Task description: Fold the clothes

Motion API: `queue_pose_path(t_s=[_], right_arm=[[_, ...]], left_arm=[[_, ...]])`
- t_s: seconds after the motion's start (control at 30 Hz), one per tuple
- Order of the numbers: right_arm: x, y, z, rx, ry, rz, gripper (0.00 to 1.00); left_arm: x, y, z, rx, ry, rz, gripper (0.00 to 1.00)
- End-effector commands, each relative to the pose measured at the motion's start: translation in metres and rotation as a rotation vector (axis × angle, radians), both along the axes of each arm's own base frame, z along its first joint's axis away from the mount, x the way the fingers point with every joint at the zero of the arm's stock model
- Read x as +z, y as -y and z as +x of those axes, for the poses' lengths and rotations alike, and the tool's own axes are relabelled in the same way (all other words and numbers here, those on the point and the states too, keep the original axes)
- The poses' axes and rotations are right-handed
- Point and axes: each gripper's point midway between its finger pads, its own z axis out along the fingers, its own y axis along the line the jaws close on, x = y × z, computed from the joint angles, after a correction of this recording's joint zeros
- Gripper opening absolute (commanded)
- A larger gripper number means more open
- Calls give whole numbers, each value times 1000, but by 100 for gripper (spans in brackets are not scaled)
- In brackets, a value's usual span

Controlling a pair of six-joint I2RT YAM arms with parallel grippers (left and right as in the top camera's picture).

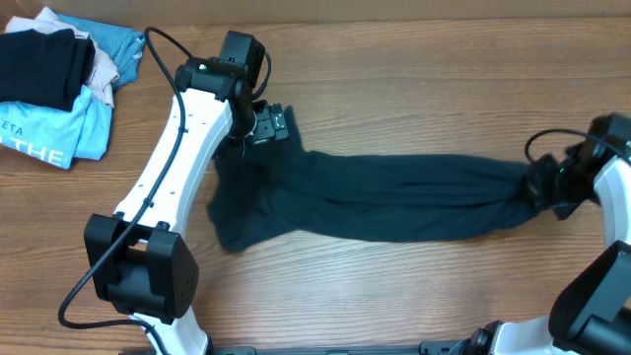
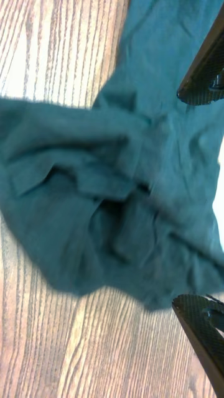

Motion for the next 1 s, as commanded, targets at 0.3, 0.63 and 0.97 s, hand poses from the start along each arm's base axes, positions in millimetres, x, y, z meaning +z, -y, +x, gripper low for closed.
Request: queue_pose_path(t_s=[0.3, 0.63, 0.97], right_arm=[[4, -112, 0, 340, -131, -248, 8], [-4, -195, -14, 587, -92, -54, 80], [110, -116, 41, 367, 126, -136, 100]], left_arm=[[4, 3, -5, 13, -2, -12, 100], [4, 2, -7, 13, -10, -9, 100], [4, 2, -7, 13, -12, -8, 100]])
